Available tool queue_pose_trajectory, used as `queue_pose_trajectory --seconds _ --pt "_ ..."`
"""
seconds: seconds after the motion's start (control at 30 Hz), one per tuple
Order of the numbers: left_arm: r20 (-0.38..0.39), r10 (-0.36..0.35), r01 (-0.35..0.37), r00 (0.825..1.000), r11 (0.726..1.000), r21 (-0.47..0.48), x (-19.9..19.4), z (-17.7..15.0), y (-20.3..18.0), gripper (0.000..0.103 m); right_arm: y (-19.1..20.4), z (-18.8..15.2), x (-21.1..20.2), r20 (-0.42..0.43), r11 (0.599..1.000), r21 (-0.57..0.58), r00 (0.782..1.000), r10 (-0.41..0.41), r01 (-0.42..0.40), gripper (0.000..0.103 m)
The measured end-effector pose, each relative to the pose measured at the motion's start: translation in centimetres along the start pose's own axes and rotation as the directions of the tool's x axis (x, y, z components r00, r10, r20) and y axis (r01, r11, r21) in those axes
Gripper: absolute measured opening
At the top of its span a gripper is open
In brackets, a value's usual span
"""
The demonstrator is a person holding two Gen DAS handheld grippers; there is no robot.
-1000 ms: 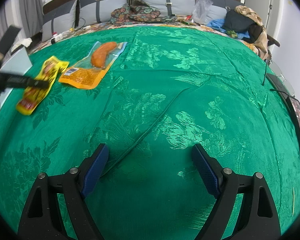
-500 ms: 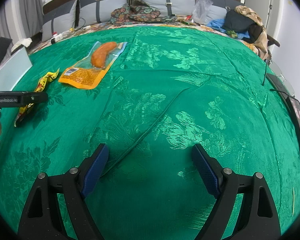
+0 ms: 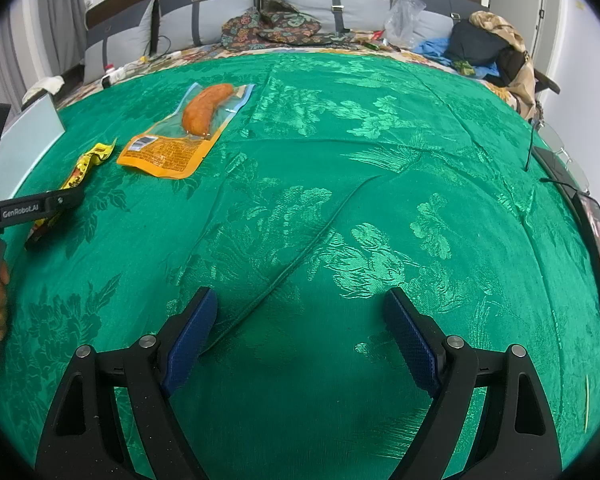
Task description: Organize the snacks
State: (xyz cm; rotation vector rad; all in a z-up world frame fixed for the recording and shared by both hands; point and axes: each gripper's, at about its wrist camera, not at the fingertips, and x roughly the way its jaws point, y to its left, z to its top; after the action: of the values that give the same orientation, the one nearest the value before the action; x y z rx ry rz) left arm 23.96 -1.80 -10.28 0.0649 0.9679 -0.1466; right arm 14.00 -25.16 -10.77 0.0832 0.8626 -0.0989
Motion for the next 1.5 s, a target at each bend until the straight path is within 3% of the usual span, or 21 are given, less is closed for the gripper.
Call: queue_pose_trajectory --seconds 1.5 --pt "0.017 0.0 0.0 1.0 1.0 0.001 0.28 0.13 -0.18 0.103 -0.05 0.04 0.02 0.0 1.0 0.0 1.0 0.0 0.0 0.088"
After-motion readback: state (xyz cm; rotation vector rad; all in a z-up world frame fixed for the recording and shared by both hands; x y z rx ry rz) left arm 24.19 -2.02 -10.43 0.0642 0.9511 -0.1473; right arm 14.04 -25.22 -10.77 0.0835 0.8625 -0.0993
